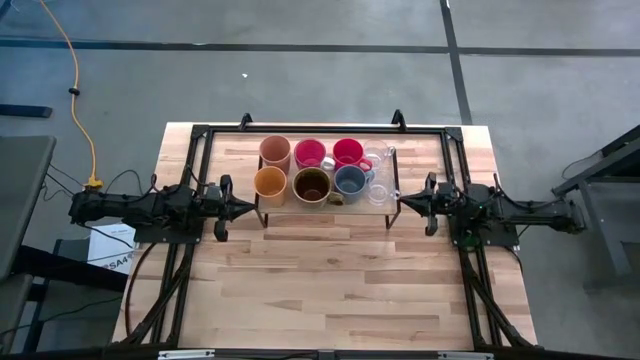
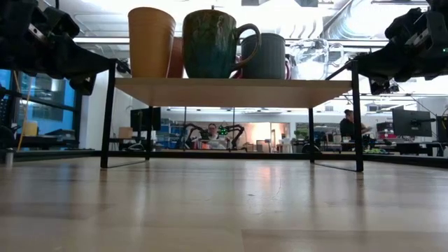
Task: Stack small to large cups/mugs on shelf
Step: Return to Home Position
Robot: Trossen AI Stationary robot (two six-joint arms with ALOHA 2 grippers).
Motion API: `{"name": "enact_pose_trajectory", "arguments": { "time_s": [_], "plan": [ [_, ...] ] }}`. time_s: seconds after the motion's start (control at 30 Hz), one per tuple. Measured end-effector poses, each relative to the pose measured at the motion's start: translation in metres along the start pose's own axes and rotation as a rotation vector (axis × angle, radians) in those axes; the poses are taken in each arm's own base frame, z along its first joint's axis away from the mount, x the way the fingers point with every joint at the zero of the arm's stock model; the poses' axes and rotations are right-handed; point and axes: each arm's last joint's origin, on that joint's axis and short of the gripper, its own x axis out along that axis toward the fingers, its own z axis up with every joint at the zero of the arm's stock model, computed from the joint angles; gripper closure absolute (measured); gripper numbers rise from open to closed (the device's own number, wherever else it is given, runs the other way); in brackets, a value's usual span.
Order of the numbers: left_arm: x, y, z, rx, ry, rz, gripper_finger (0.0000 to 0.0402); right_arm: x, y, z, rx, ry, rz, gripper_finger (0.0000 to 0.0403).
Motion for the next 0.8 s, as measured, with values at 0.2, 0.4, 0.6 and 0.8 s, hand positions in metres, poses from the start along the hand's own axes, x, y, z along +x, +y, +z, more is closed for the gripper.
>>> {"name": "enact_pose_trajectory", "arguments": {
  "time_s": [0.2, 0.4, 0.6, 0.8],
  "plan": [
    [0.0000, 0.0000, 0.0000, 0.000, 0.000, 0.000, 0.0401, 0.0000, 0.0000, 0.0000, -0.002, 0.000, 0.001, 0.0403],
    [0.0000, 0.0000, 0.0001, 0.000, -0.001, 0.000, 0.0401, 0.0000, 0.0000, -0.0003, 0.040, 0.002, 0.000, 0.0403],
    [0.0000, 0.0000, 0.0001, 0.000, -0.001, 0.000, 0.0401, 0.0001, -0.0001, -0.0005, 0.040, 0.004, 0.000, 0.0402],
    [0.0000, 0.0000, 0.0001, 0.000, -0.001, 0.000, 0.0401, 0.0001, -0.0001, -0.0007, 0.040, 0.005, 0.000, 0.0402]
  ]
}}
